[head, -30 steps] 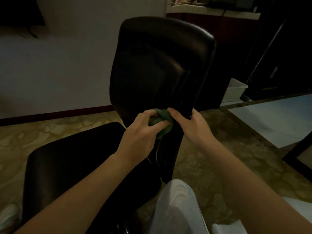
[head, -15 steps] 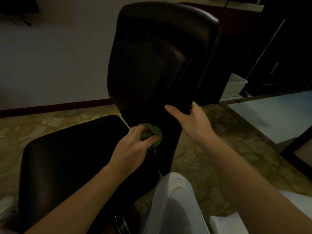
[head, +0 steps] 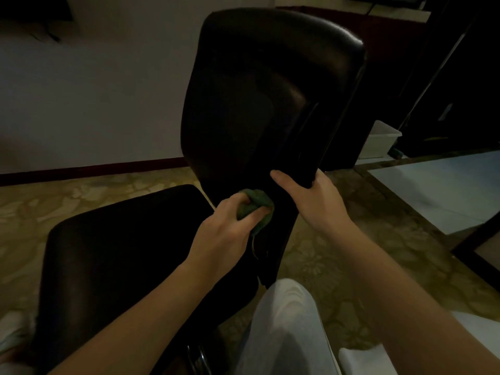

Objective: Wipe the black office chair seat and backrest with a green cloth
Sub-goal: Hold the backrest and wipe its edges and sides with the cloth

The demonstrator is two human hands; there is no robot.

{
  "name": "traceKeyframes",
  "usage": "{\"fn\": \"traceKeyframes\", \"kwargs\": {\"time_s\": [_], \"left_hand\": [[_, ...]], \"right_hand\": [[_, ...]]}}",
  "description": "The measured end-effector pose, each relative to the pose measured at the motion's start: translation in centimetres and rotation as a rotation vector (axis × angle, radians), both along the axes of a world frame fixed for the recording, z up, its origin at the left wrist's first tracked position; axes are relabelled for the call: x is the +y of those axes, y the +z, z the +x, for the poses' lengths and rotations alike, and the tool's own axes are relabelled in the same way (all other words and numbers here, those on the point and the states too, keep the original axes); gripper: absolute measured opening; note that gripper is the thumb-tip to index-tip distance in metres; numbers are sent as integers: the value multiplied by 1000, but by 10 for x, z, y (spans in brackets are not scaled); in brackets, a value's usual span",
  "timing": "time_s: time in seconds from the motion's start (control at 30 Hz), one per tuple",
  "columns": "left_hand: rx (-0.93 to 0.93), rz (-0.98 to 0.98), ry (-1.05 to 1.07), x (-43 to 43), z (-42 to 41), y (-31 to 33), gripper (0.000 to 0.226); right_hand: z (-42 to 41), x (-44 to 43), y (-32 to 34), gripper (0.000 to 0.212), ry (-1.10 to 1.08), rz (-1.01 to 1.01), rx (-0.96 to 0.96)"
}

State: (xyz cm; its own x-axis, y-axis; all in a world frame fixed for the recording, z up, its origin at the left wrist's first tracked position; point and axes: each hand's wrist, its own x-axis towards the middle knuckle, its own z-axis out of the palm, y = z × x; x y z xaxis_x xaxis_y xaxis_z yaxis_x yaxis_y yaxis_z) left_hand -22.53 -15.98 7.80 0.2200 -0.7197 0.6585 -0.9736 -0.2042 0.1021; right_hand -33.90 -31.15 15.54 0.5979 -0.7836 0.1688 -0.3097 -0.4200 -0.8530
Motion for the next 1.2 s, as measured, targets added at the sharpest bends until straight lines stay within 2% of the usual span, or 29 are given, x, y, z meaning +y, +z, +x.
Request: {"fn": "traceKeyframes", "kwargs": {"time_s": [0.2,0.33,0.43,0.63,0.8,0.9,1.0,1.13,1.2], "left_hand": [[70,115,11,27,-7,-37,50],[105,60,5,32,-14,-26,42],[120,-14,-39,35,-16,-8,32],[87,-90,-77,31,-12,9,35],[65,15,-81,47,-3,-26,32],[86,65,-84,54,-6,-36,33],[116,39,-103,54,-7,-34,34],[141,-62,-125,44,-6,-14,33],[151,-104,-128,36,-6,-1,33]], "right_hand": [[-8,13,1,77,18,-7,-8],[-11,20,-2,82,-1,-14,-15],[-14,26,-3,78,-4,16,-30],[-8,26,-13,89,9,6,-89],[-11,33,-14,72,-4,55,-131],[-13,37,-14,70,-29,62,-162],[-13,44,-19,60,-38,68,-190],[-10,51,-34,70,-8,111,-229],[-9,51,-39,67,-3,146,-247]]}}
